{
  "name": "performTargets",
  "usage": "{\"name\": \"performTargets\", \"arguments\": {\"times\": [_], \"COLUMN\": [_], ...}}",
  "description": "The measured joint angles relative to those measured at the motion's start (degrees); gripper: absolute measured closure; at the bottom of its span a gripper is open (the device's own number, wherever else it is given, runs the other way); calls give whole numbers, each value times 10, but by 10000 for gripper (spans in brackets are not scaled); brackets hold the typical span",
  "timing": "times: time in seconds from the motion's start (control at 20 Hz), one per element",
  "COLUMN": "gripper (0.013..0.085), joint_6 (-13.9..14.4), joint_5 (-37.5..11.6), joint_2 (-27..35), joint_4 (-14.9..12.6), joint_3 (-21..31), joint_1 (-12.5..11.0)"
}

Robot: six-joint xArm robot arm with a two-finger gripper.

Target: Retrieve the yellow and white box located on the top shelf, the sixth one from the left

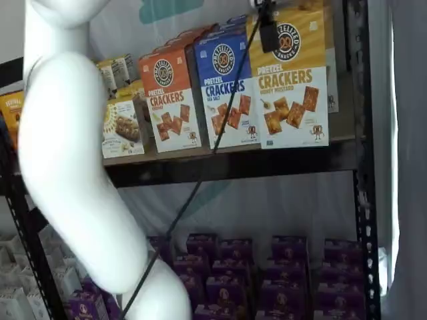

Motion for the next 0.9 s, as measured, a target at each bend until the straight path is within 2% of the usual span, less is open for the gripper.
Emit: {"name": "performTargets", "arguments": {"times": [0.35, 0.9], "gripper": [410, 410], "joint_6": [-9, 12], "joint_5": [31, 71], "joint_2": [-65, -105], "joint_4": [-18, -17], "joint_3": [51, 75], "joint_1": [-4, 14]}}
